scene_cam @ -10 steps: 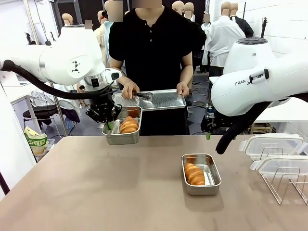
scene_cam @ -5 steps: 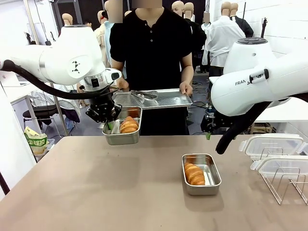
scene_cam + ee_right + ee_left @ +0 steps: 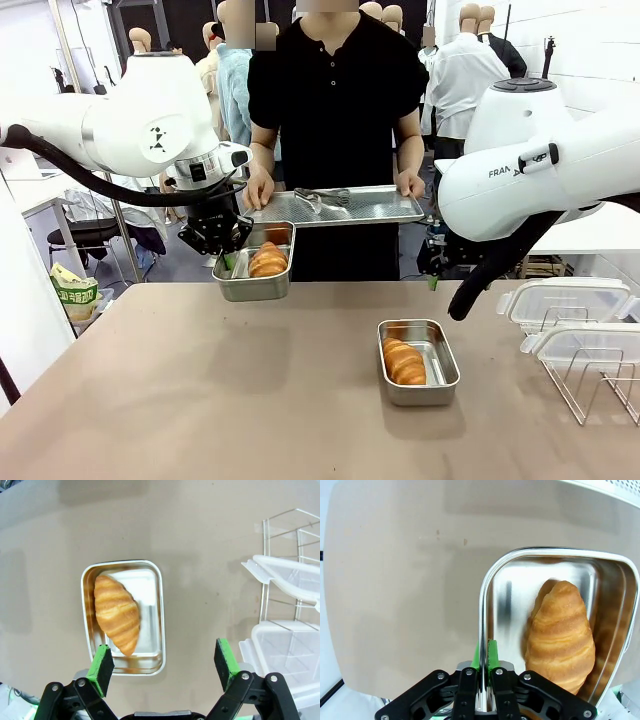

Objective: Place the bread in airtight containers.
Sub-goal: Once an object is inside an Airtight Container , place the container in the center of the table.

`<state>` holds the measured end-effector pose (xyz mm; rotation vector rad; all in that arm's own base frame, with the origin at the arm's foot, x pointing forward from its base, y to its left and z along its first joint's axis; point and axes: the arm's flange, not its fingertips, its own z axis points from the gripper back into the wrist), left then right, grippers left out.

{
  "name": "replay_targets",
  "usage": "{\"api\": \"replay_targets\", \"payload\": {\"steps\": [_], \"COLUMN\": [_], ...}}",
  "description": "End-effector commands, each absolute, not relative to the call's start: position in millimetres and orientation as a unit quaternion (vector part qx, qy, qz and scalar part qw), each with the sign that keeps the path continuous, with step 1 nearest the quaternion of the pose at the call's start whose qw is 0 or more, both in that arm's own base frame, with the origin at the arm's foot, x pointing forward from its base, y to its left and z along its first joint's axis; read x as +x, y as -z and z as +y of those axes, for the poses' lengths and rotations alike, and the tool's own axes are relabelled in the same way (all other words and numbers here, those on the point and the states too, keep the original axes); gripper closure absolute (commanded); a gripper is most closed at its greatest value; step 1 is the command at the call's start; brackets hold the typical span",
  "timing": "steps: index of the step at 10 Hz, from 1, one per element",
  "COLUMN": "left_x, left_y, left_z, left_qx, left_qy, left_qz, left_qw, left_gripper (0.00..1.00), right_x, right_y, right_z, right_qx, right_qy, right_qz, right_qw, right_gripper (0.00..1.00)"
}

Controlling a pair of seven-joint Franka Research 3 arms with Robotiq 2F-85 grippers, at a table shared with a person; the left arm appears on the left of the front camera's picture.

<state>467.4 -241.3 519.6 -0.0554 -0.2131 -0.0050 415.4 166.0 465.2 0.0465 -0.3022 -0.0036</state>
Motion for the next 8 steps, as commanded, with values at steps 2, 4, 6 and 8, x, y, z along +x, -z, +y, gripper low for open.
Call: {"api": "replay_targets", "payload": {"steps": [2,4,6,8], "left_x": [461.7,463.6,463.4,465.4], "left_y": [-496.0,-459.5,-408.2,-376.4], "left_z": [-246.0,-247.1,-241.9,-232.9], "left_qx": [0.007,0.037,0.011,-0.006], "left_qy": [-0.023,-0.045,-0.052,-0.033], "left_qz": [-0.097,-0.100,-0.076,-0.082], "left_qw": [0.995,0.993,0.996,0.996], "left_gripper": [1.00,1.00,1.00,1.00], "right_x": [414.3,414.3,414.3,414.3], "right_y": [-462.3,-462.3,-462.3,-462.3], "right_z": [165.7,165.7,165.7,165.7], "right_qx": [0.023,0.023,0.023,0.023], "right_qy": [0.002,0.002,0.002,0.002], "right_qz": [-0.148,-0.148,-0.148,-0.148], "right_qw": [0.989,0.989,0.989,0.989], "right_gripper": [0.00,0.00,0.00,0.00]}}
